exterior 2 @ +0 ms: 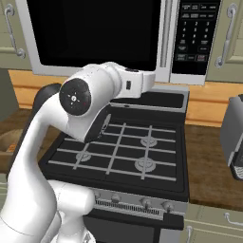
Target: Open the microwave, place the bowl with waffle inside the microwave, then close the microwave door and turn it on.
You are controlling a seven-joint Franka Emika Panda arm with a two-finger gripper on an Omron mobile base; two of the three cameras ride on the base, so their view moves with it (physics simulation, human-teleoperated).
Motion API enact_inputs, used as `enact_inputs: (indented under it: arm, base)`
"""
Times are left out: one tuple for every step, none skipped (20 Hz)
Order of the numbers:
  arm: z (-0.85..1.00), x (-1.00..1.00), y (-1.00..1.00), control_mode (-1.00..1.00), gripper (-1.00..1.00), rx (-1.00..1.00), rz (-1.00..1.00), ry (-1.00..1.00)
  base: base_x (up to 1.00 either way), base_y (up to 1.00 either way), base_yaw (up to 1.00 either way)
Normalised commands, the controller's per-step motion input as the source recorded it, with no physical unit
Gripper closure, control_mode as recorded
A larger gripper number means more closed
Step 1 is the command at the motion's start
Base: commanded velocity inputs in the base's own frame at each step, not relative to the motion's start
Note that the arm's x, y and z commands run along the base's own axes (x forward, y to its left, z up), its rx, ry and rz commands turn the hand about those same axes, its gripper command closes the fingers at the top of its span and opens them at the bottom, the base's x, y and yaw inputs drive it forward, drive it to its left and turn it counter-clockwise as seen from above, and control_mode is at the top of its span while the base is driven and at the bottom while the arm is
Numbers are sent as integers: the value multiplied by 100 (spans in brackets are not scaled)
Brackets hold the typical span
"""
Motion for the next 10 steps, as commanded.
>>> enact_inputs:
  arm:
    - [0, 23, -35, -100, -100, 0, -11, -22]
    - [0, 27, -41, -100, -100, 0, -12, -18]
    - [0, 37, -31, -100, -100, 0, -13, -15]
    - [0, 43, -27, -100, -100, 0, -13, -12]
    - [0, 36, -23, -100, -100, 0, -13, -8]
    - [0, 28, -21, -100, -100, 0, -12, -1]
    - [2, 19, -30, -100, -100, 0, -12, -4]
    - [1, 4, -48, -100, -100, 0, -9, -7]
    - [9, 6, -43, -100, -100, 0, -7, -7]
    - [27, 9, -20, -100, -100, 0, -7, -9]
  base:
    - [0, 0, 0]
    - [0, 0, 0]
    - [0, 0, 0]
    - [0, 0, 0]
    - [0, 0, 0]
    - [0, 0, 0]
    - [0, 0, 0]
    - [0, 0, 0]
    - [0, 0, 0]
    - [0, 0, 0]
